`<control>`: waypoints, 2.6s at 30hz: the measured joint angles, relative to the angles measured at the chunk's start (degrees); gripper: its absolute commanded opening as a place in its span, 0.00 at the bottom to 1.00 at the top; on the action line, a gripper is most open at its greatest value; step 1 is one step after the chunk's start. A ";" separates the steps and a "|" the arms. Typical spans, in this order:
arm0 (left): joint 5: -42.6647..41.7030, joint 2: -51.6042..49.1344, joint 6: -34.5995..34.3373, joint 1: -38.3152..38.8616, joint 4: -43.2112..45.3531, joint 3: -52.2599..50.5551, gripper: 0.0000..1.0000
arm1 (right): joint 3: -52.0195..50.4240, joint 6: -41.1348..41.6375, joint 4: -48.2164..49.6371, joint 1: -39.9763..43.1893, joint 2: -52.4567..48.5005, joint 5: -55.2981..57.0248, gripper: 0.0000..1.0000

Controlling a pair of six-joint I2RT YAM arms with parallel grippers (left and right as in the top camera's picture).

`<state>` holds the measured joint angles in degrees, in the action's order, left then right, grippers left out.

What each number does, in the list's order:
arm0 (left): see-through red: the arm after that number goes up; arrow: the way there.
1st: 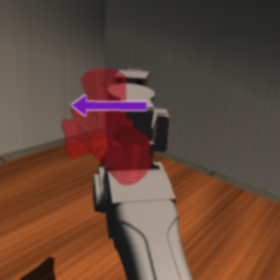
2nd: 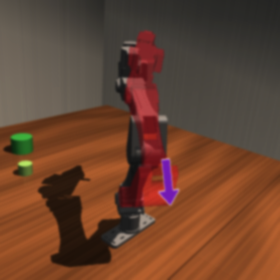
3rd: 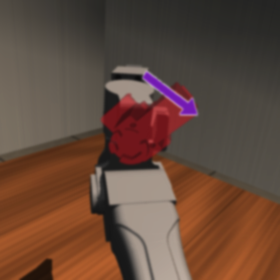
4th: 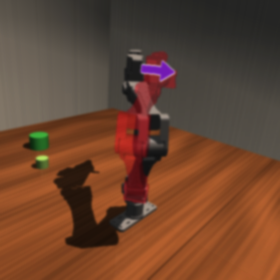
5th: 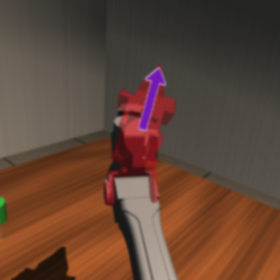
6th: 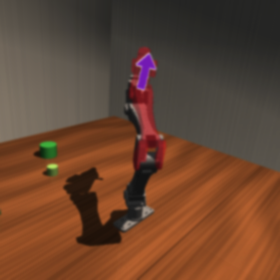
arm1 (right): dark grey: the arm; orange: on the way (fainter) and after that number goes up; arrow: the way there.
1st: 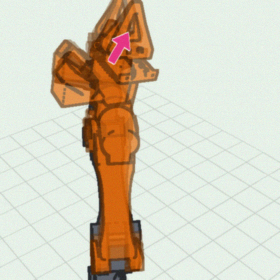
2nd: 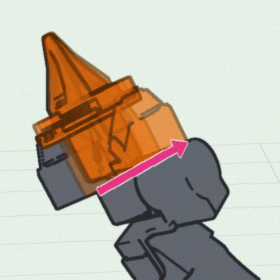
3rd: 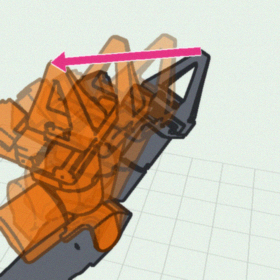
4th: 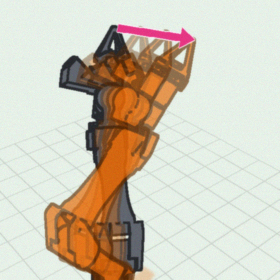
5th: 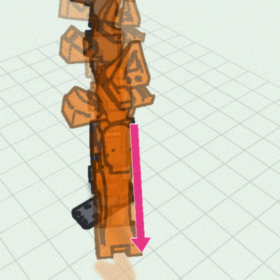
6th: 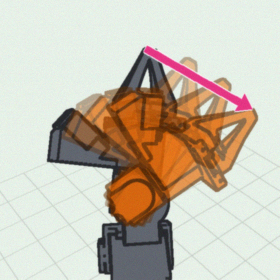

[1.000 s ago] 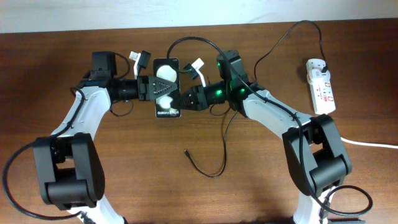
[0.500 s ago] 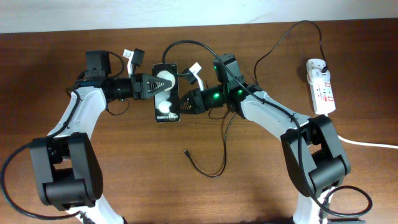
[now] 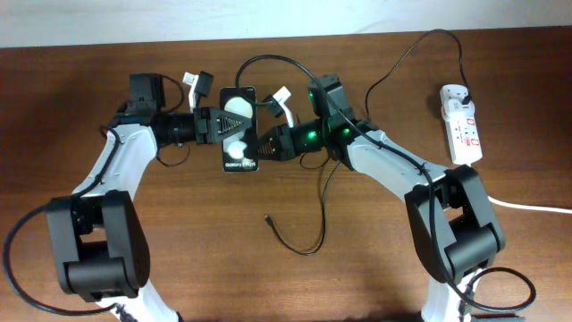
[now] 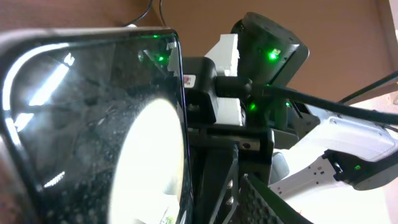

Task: Plug charger to phone and switch on socket
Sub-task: 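Hold the phone upright with the left gripper and release the right gripper, then move the right gripper over the black cable's USB-C plug on the table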

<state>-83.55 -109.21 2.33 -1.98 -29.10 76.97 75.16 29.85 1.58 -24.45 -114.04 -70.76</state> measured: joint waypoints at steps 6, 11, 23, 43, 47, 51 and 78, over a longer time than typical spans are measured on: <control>0.00 0.00 0.26 0.37 -0.35 0.00 0.25 | 0.07 0.15 -1.53 0.52 0.50 -2.29 0.04; 0.17 0.00 0.26 0.35 -0.59 -0.02 0.01 | 0.07 -0.02 -1.55 0.57 0.63 -3.21 0.14; 29.00 0.15 1.16 1.95 -9.81 -0.07 0.00 | 0.26 -0.79 -7.10 6.56 0.57 -3.43 0.63; 87.03 0.15 -12.48 20.50 -15.26 -0.76 0.07 | 0.76 -21.07 -39.76 8.07 0.61 30.47 0.67; 87.03 0.13 -12.74 20.50 -15.02 -2.91 0.10 | 0.76 -21.07 -39.76 8.07 0.61 30.47 0.67; 87.06 0.13 -12.90 20.50 -13.81 -3.78 0.11 | 0.76 -21.07 -40.13 8.07 0.61 30.49 0.67; 35.26 3.15 -12.68 -5.79 -0.42 -6.05 0.00 | 0.76 -25.29 -47.63 -9.97 11.56 46.75 0.57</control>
<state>-48.29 -106.06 -10.35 -7.77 -29.52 70.91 75.92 4.56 -46.04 -34.41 -102.48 -24.01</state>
